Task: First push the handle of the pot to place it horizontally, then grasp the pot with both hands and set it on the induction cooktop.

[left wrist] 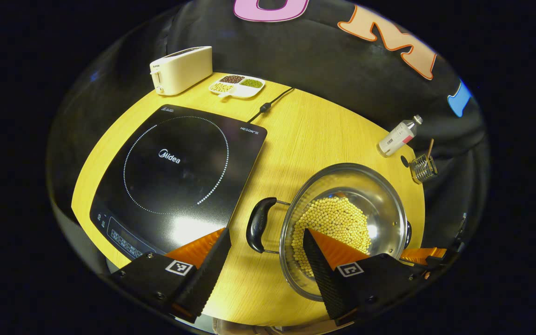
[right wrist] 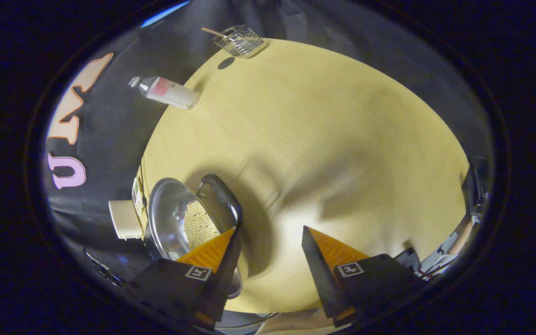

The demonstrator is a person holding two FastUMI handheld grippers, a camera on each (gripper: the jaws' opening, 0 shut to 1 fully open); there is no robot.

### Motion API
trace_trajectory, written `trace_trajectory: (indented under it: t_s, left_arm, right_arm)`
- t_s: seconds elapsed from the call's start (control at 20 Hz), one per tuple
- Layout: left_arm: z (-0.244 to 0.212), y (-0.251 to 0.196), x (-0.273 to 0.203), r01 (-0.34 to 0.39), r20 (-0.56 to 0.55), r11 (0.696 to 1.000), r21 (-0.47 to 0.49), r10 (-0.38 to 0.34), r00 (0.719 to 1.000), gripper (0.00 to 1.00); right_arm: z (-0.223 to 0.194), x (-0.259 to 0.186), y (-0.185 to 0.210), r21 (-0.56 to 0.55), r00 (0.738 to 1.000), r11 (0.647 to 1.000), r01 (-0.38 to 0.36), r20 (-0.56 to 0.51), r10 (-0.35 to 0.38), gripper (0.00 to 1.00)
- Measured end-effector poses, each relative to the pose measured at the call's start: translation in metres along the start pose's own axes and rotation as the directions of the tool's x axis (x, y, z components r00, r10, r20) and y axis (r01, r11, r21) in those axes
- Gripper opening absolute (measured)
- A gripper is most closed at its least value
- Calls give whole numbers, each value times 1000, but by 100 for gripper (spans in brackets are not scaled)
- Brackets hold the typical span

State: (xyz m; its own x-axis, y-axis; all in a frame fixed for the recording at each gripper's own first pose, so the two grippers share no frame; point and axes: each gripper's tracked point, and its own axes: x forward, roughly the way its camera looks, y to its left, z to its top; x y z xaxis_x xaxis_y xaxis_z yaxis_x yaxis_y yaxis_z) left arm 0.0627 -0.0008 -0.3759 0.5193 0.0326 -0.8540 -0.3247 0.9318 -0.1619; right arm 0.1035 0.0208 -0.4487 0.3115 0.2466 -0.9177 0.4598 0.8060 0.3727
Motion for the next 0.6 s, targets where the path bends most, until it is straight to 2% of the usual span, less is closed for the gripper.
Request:
trace_trajectory:
  t_s: [0.05, 0.15, 0.2, 0.25, 0.35, 0.4, 0.45, 0.5, 0.6]
  left_arm:
    - [1, 0, 1, -1, -2, 1000, 1, 1, 1000, 96]
    - [1, 1, 3, -2, -9, 1000, 7, 2, 1000, 96]
    - [0, 0, 4, -1, -13, 1000, 11, 1, 1000, 96]
    - [0, 0, 5, -1, -16, 1000, 14, 1, 1000, 96]
    - [0, 0, 6, -4, -23, 1000, 23, 4, 1000, 96]
    - [-1, 0, 7, -3, -26, 1000, 27, 4, 1000, 96]
    - [0, -1, 7, -1, -29, 1000, 31, 2, 1000, 96]
    - [-1, 0, 9, -1, -32, 999, 36, 2, 999, 96]
    - [1, 2, 11, -5, -35, 999, 48, 6, 999, 97]
  right_arm:
    - [3, -2, -2, 0, 1000, 1000, 1, 4, -1, 77]
    - [9, -5, -5, 2, 1000, 1000, 0, 18, 0, 98]
    - [11, -8, -5, 9, 1000, 1000, -7, 27, 6, 100]
    - [15, -10, -4, 13, 999, 1000, -12, 36, 11, 92]
    - [19, -13, -1, 4, 998, 1000, -25, 52, 24, 94]
    - [20, -15, 1, -3, 998, 999, -32, 61, 32, 100]
    - [22, -16, 5, -12, 997, 999, -44, 68, 45, 93]
    - [24, -18, 9, -29, 995, 998, -53, 78, 55, 100]
    - [27, -20, 19, -78, 992, 995, -69, 96, 77, 100]
